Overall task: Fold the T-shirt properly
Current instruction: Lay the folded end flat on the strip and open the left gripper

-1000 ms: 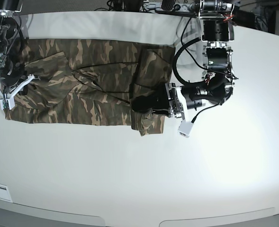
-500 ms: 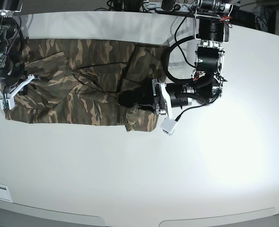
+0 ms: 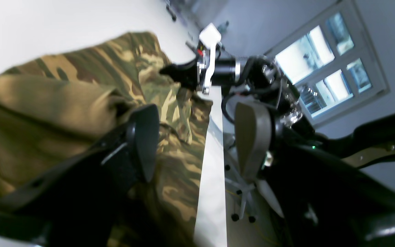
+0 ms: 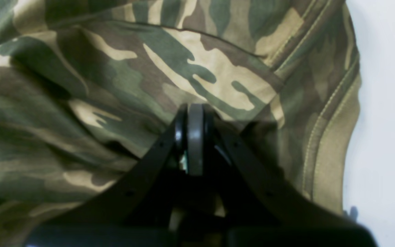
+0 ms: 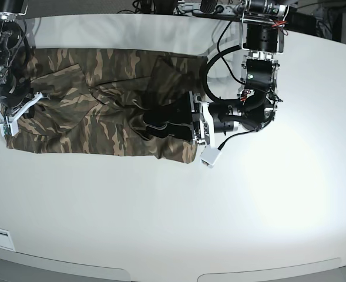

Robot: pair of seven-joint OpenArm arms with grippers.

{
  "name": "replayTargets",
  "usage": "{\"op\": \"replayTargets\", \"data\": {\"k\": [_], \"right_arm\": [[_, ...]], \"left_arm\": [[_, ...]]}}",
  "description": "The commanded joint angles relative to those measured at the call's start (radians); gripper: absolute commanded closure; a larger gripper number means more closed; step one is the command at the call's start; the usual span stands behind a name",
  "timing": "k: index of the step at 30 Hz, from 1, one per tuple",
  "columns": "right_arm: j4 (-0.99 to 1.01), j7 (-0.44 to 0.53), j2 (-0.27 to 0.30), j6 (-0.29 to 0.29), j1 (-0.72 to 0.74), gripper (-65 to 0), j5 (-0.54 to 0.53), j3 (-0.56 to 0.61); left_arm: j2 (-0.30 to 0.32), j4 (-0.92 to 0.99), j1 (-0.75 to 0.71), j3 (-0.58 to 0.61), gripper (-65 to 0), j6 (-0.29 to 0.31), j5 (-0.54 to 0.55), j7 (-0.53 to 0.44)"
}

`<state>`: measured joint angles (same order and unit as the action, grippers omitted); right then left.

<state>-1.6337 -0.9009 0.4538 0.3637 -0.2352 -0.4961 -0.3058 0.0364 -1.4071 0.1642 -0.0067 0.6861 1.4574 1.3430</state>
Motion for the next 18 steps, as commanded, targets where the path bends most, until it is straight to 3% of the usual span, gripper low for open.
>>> {"op": "replayTargets", "data": {"k": [1, 6, 8, 11, 18], "right_arm": [[0.002, -0.047, 0.006, 0.016, -0.005, 0.0, -0.003, 0.002], [0.002, -0.053, 0.006, 0.014, -0.005, 0.0, -0.004, 0.002], [0.002, -0.053, 0.007, 0.014, -0.005, 0.0, -0.003, 0.002], [0.002, -0.057, 0.006, 0.015, -0.005, 0.0, -0.004, 0.002], [-0.001, -0.056, 0.007, 0.014, 0.0, 0.0, -0.004, 0.002]], "left_arm": [[-0.002, -0.017, 0.029, -0.007, -37.0, 0.012, 0.026, -0.011], [-0.001, -0.017, 0.031, -0.003, -35.6, 0.003, 0.026, -0.033], [0.006, -0.017, 0.031, -0.008, -24.7, 0.012, 0.026, -0.034], [0.005, -0.017, 0.032, -0.046, 0.0, 0.012, 0.026, -0.038], [0.005, -0.017, 0.03, -0.048, 0.0, 0.002, -0.177, -0.092]]}}
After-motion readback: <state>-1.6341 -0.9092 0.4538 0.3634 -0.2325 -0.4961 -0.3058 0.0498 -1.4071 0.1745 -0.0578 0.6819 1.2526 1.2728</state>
